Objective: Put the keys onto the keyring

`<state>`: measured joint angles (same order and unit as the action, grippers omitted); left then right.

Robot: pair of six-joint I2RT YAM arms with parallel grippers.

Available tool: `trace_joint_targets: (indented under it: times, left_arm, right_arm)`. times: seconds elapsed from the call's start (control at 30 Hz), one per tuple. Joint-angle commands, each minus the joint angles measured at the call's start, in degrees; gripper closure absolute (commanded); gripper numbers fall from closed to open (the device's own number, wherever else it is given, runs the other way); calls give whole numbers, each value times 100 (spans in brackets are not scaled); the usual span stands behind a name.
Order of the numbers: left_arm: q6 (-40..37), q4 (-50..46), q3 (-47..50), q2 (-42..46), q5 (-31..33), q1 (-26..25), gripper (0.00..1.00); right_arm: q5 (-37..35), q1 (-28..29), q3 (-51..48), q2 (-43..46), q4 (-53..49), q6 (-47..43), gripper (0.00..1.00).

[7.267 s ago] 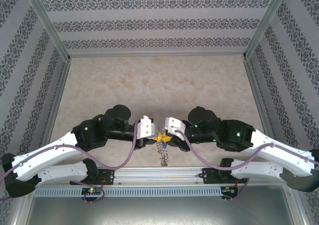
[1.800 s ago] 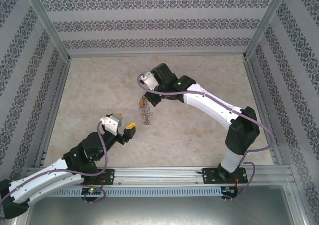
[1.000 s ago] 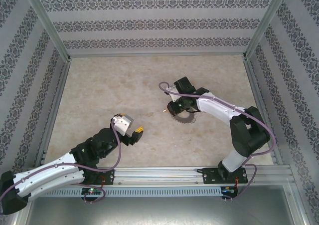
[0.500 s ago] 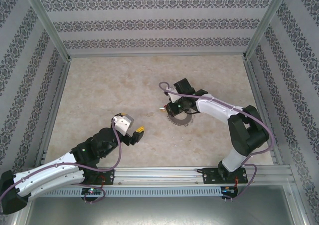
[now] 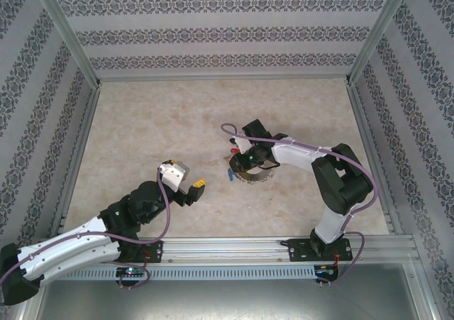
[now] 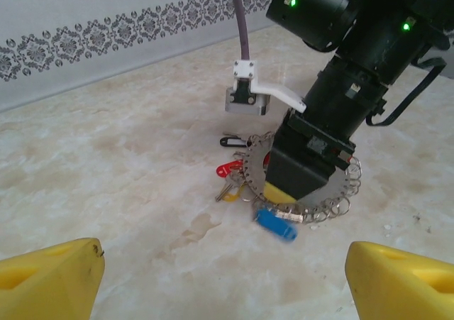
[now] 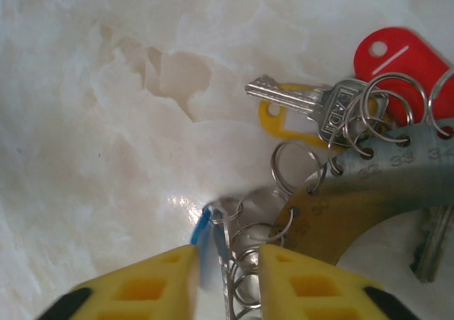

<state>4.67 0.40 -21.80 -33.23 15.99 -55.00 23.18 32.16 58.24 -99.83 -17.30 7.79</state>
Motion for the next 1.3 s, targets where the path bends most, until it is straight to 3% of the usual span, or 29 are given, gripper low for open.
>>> trace_joint_targets:
  times: [0.0, 0.13, 0.2, 0.23, 0.3, 0.47, 0.63, 0.7, 0.8, 0.87, 0.93, 1.03, 1.13, 1.27]
  left_arm:
    - [138, -87, -338, -155, -223, 60, 9]
    - [228, -302, -710, -620, -447, 86, 7]
    - [330, -340, -835, -800, -404, 120, 0]
    - [383, -364, -882, -882, -487, 186, 0]
    - [471, -532, -1023, -1071, -1016, 513, 0]
    - [1051, -746, -1071, -1355, -1594, 1709, 0]
    - [1207, 188, -546, -1293, -601, 2183, 0]
    - [1336, 548, -345, -1364, -189, 2356, 0]
    - [1312, 670, -341, -1586, 199, 2672, 0]
    - [1207, 546, -499, -1761, 455, 2817, 0]
    - [1133, 479, -668, -1946, 739, 2924, 0]
    - [1142, 259, -950, -2263, 1424, 3083, 0]
    - [1002, 127, -1076, -2478, 2135, 3336, 0]
    - [717, 840, -756, -2485, 1906, 3869, 0]
  right_arm:
    - [62, 71, -134, 626, 25, 46, 60]
    - [-177, 65, -581, 1642, 68, 95, 50]
    - [-279, 20, -850, 2167, 4, 90, 45]
    - [-345, -21, -1007, 2462, -31, 87, 37]
    - [-507, -109, -1388, 3138, -87, 82, 2]
    - [-1581, -517, -2466, 5336, -142, 125, 2]
    - [-3517, -1107, -3646, 7768, 490, 379, 2]
    - [-3794, -1495, -4165, 8236, 895, 427, 2]
    - [-3599, -2135, -4481, 7979, 1604, 484, 2]
    - [-3113, -2591, -4468, 7267, 2011, 508, 2]
    - [-3091, -2847, -4314, 6594, 2254, 606, 2]
    - [-2699, -2970, -4442, 5953, 3256, -48, 2]
    - [-2787, -2976, -4769, 5437, 4449, -404, 2]
    - [-3036, -3009, -4688, 4157, 5426, -513, 2]
